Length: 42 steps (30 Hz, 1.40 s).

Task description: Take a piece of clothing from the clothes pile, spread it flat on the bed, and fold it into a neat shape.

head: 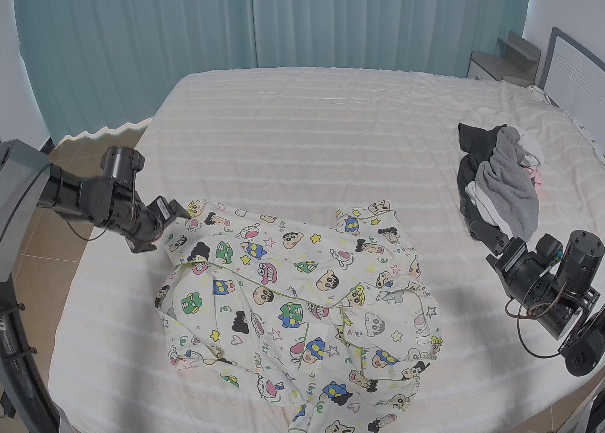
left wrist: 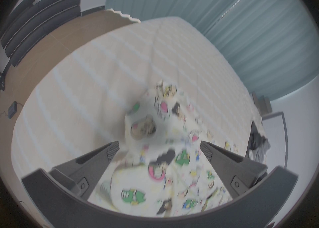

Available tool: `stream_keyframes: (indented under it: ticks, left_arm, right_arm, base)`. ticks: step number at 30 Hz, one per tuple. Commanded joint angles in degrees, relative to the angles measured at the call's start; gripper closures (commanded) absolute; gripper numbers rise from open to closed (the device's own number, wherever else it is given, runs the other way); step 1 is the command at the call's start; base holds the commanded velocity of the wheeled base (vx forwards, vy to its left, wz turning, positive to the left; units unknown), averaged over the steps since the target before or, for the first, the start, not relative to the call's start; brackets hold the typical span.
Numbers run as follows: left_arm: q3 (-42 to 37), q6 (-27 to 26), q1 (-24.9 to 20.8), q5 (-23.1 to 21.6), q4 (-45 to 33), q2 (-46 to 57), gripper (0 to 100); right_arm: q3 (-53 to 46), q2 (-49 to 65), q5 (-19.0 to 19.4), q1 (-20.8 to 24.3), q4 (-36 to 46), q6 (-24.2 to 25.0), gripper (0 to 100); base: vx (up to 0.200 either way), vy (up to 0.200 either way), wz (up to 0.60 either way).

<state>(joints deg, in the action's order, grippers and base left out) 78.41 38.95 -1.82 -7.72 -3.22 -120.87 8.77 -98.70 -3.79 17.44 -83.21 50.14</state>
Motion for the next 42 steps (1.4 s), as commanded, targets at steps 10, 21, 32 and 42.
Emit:
stream_keyframes:
  ticks: [10, 21, 32, 42]
  left_arm:
    - [-51.2, -6.0, -13.5, -5.2, 5.6, 23.7, 0]
    - [-48.0, -4.8, -21.2, 7.7, 7.3, 14.7, 0]
    - [-42.3, -1.2, -22.4, 14.0, 12.3, 6.8, 0]
    - [-40.4, -1.2, -22.6, 17.6, 12.3, 5.5, 0]
  right_arm:
    - [-0.4, 0.0, 0.0, 0.4, 0.0, -0.7, 0]
    - [-0.4, 0.1, 0.0, 0.5, 0.0, -0.7, 0]
    - [-0.4, 0.1, 0.0, 0.5, 0.0, -0.7, 0]
    - [-0.4, 0.1, 0.0, 0.7, -0.1, -0.7, 0]
  base:
    - [0.000, 0.000, 0.00]
    - [0.000, 0.000, 0.00]
    - [0.000, 0.000, 0.00]
    - [0.000, 0.000, 0.00]
